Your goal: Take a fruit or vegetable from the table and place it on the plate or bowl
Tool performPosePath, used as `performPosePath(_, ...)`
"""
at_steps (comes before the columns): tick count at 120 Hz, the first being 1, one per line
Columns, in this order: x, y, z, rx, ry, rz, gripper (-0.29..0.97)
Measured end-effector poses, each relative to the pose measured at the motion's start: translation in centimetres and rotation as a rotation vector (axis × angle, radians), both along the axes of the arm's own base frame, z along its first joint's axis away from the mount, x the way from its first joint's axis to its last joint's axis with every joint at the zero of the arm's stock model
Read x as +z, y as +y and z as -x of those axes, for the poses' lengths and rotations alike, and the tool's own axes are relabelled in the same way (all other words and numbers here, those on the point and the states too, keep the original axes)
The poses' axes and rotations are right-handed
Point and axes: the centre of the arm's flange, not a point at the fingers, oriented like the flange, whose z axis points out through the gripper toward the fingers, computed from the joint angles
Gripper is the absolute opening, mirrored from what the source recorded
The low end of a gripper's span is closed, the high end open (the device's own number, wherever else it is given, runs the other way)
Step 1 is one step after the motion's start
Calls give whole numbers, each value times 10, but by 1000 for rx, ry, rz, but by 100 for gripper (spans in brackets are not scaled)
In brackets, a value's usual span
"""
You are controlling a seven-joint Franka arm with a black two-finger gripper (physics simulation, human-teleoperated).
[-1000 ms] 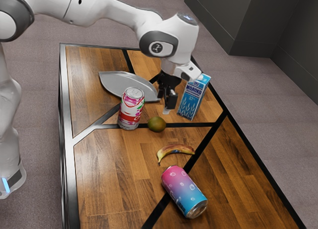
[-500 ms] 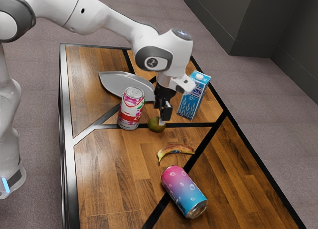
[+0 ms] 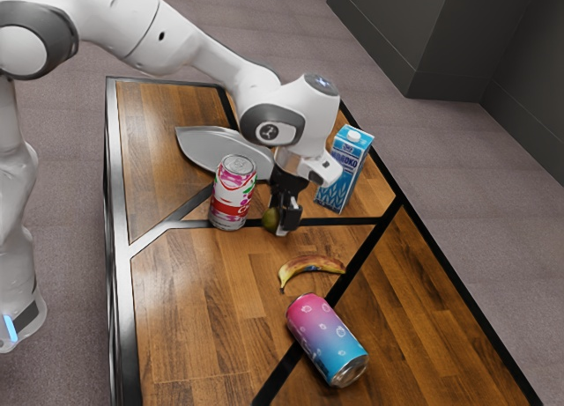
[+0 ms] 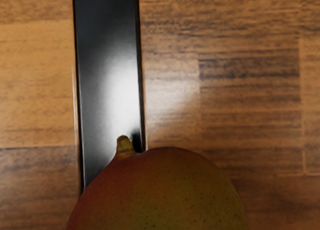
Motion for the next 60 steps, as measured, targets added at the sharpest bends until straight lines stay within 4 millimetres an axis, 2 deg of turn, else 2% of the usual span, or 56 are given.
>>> performPosePath(13, 3, 0, 0, 3, -8, 1, 34)
performPosePath(26, 14, 0, 2, 7, -26, -1, 28)
performPosePath(33, 31, 1, 2, 9, -50, 0, 24)
performPosePath(41, 71, 4, -1, 18, -102, 4, 23)
performPosePath(48, 98, 22, -4, 52, -130, 8, 23)
performPosePath(60, 123, 68, -3, 138, -139, 10, 23)
